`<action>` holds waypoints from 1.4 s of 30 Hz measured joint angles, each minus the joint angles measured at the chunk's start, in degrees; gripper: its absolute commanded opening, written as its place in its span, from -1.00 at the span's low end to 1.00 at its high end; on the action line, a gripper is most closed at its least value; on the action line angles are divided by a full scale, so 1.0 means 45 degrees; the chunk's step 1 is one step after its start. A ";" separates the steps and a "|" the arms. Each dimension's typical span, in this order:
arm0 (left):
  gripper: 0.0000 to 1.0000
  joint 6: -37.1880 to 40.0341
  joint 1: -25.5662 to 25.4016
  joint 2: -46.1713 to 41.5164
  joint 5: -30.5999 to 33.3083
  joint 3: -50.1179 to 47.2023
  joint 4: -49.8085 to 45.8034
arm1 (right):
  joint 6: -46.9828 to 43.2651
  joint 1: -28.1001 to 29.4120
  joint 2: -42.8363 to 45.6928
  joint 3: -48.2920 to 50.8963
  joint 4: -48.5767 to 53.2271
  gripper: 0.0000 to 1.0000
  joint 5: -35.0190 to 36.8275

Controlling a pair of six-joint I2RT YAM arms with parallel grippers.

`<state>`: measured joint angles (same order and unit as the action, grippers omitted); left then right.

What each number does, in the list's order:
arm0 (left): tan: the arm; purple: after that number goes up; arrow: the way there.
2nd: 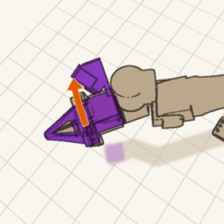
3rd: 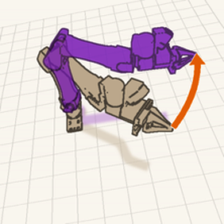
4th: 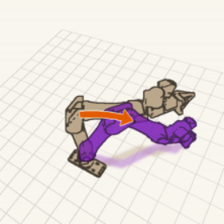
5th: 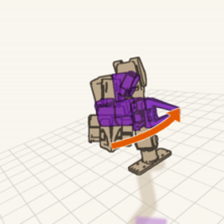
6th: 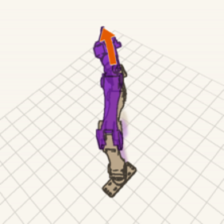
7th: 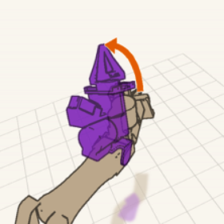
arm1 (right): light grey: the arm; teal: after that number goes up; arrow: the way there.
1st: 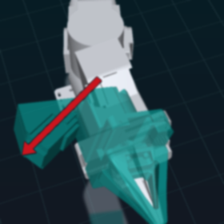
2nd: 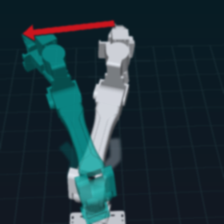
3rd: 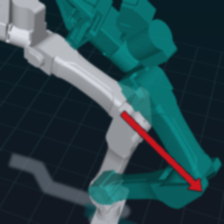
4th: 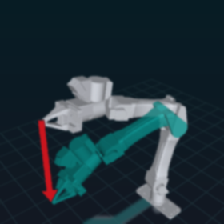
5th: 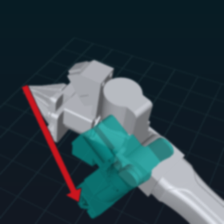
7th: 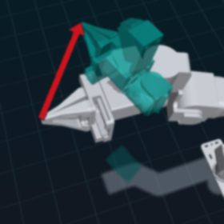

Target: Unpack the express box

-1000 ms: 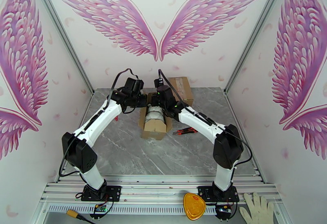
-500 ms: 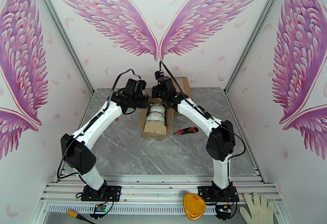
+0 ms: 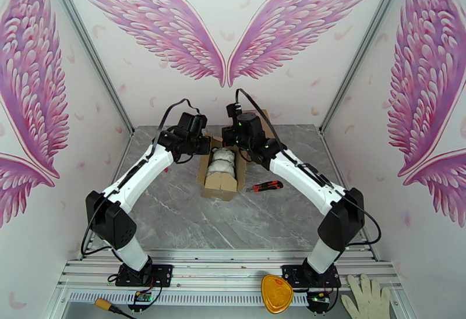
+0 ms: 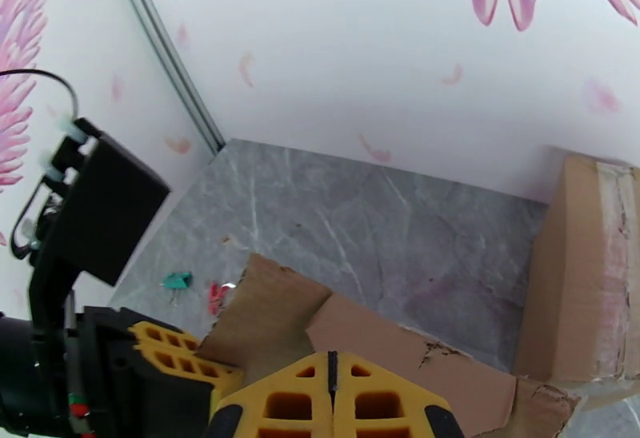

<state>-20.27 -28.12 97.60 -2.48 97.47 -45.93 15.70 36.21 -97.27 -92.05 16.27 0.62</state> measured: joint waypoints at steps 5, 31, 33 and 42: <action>-1.00 -0.0034 0.0000 0.0000 -0.0005 -0.0005 0.0000 | 0.0466 0.0345 -0.0262 0.1438 -0.0442 -1.00 -0.0296; -1.00 0.0335 -0.0398 -0.0325 0.0092 -0.0588 0.0835 | 0.0840 -0.0797 -0.3531 -0.2565 0.0826 -1.00 0.0321; -1.00 0.0257 -0.0398 -0.0325 0.0136 -0.0597 0.0835 | 0.0835 -0.0797 -0.3667 -0.2715 0.0937 -0.97 0.0131; -1.00 -0.0078 -0.0296 -0.0325 0.0544 -0.0588 0.1078 | 0.0277 -0.0821 -0.2798 -0.2560 0.1695 0.01 -0.1112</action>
<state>-20.62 -29.45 96.14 -0.03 94.83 -41.08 16.95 32.51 -109.86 -103.57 23.90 -4.38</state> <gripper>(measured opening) 0.068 0.460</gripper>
